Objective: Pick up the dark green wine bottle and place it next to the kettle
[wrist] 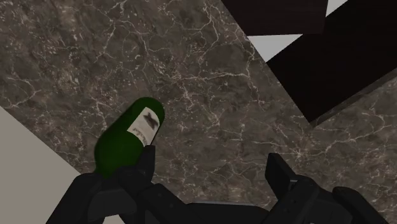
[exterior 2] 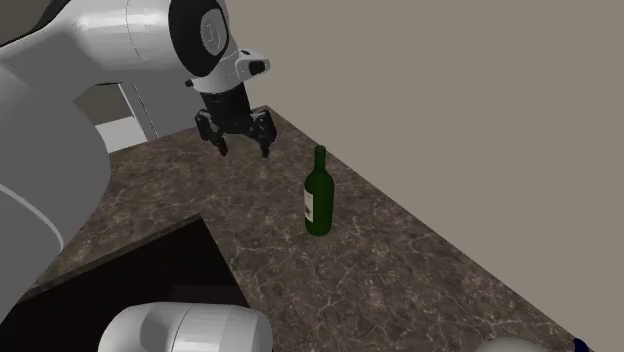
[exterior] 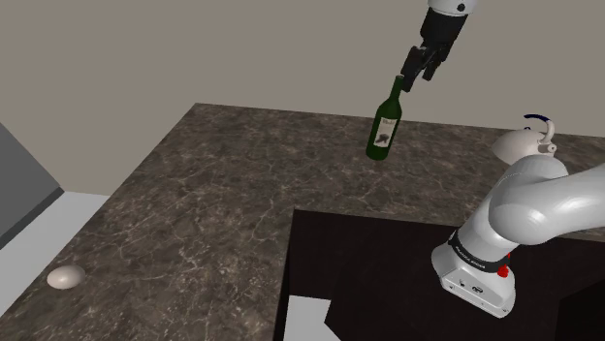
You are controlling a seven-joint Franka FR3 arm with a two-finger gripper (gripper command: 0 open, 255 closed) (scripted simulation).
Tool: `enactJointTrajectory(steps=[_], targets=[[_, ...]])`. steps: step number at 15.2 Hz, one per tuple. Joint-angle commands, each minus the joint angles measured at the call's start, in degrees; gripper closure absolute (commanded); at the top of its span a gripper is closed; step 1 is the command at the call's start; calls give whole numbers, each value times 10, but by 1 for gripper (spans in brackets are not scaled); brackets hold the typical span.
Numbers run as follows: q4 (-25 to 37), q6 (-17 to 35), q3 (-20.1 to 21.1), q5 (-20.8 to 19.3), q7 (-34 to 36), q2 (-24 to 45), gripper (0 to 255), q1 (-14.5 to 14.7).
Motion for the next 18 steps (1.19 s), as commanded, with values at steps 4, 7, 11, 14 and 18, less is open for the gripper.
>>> enactJointTrajectory(steps=[4,7,11,14,18], targets=[[-1,40,-33,-18,-31,26,0,-10],[4,79,-66,-33,-61,58,0,-18],[22,130,-111,-45,-102,109,0,-25],[42,166,-144,-46,-134,153,0,-29],[39,194,-159,-45,-147,173,0,-29]])
